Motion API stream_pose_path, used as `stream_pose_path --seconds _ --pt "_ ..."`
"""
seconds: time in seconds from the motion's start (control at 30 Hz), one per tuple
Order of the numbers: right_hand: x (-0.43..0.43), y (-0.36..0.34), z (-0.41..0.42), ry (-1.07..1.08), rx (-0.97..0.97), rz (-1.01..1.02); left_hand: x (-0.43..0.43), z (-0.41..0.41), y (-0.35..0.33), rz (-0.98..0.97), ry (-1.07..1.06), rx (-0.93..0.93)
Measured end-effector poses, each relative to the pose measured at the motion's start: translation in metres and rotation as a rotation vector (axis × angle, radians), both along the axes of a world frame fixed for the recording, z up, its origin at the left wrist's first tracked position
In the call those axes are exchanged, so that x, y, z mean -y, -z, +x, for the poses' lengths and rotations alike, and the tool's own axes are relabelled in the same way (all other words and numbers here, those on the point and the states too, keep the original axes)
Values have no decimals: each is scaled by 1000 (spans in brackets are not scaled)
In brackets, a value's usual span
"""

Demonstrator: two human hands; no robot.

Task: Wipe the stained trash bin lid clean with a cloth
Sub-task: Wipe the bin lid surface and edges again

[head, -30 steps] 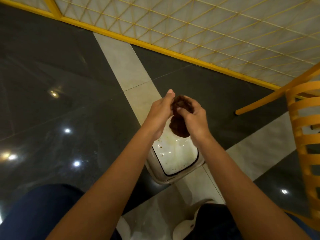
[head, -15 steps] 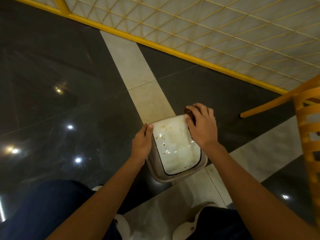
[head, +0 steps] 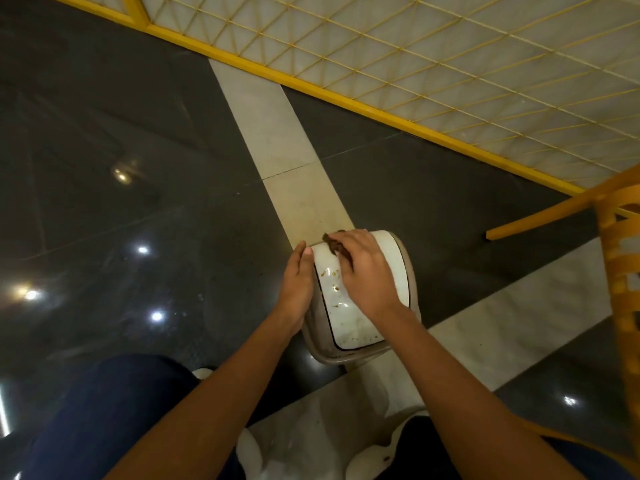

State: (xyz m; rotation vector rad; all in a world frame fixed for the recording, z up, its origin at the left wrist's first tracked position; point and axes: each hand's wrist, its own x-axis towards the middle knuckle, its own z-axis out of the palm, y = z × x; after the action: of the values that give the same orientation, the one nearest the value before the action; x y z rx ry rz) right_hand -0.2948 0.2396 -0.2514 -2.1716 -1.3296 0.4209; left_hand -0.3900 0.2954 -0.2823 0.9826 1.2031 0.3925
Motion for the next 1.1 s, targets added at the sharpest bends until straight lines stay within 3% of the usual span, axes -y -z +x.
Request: stream_pose_path --seconds 0.17,0.33,0.47,0.57,0.73,0.9,1.0,1.1 --pt "-5 -10 18 125 15 -76 5 4 6 50 -39 -26" --pt "-13 -14 -18 -103 -30 -124 15 15 0 187 -158 -52" --pt "-17 -14 -3 -19 -40 -181 15 13 4 225 -126 -59" --pt "-22 -17 -9 2 6 -229 16 11 9 209 -132 -44" --pt "-16 -21 -14 -156 -5 -233 17 11 13 209 -131 -13" --pt "-29 -17 -13 -12 24 -238 14 10 12 187 -129 -17" --pt "-24 -15 -27 -24 -18 -198 14 10 16 131 -102 19" --pt "-23 -16 -18 -47 -20 -213 13 9 12 215 -91 -47"
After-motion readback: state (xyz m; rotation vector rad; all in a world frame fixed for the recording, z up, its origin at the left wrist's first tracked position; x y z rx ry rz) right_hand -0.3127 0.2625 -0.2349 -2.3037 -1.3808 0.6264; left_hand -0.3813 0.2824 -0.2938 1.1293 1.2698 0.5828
